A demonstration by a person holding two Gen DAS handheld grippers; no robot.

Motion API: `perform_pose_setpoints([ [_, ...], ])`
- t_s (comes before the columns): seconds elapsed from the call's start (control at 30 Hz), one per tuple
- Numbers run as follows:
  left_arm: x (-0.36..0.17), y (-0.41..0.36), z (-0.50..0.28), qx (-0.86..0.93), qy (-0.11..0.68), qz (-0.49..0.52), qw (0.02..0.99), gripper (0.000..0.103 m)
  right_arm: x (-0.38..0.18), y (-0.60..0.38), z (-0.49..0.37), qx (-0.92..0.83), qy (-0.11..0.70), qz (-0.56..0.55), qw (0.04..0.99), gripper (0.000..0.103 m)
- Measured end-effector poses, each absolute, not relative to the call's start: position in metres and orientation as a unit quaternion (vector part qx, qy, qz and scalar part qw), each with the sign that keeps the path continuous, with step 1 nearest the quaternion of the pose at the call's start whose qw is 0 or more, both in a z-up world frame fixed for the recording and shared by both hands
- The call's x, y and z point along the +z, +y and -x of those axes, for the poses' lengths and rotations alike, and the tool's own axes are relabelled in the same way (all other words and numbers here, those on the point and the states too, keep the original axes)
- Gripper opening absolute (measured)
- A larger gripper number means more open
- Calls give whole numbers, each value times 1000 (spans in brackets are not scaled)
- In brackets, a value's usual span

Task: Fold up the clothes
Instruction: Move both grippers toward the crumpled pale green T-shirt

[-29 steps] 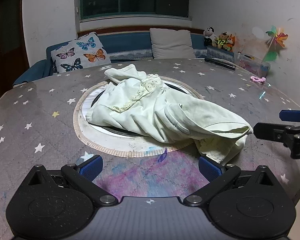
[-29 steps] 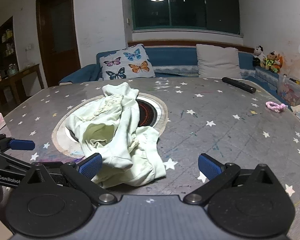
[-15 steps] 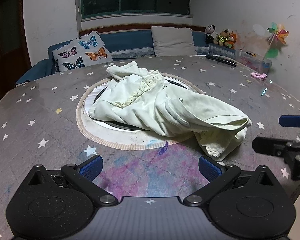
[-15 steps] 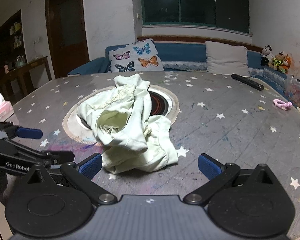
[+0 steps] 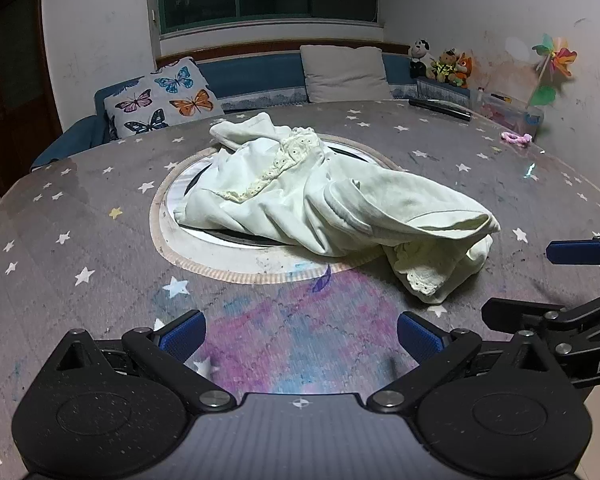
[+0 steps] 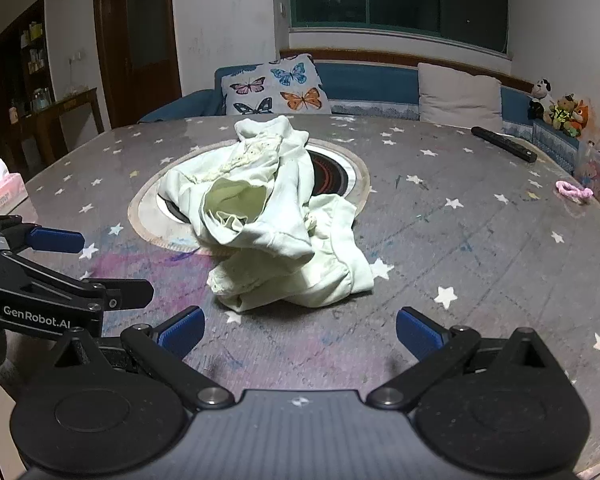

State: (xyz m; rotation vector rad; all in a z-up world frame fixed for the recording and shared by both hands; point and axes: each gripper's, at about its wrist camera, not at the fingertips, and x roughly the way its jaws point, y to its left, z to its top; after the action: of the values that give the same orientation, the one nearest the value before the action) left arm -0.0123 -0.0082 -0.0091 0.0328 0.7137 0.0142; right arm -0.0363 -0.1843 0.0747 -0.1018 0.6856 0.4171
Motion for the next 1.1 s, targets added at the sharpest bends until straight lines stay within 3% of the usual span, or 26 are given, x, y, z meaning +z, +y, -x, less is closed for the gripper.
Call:
perform_pose_setpoints([
  [1.1, -16, -9, 4, 7, 367, -18, 930, 103, 64, -178, 30, 202, 353, 53, 912, 103],
])
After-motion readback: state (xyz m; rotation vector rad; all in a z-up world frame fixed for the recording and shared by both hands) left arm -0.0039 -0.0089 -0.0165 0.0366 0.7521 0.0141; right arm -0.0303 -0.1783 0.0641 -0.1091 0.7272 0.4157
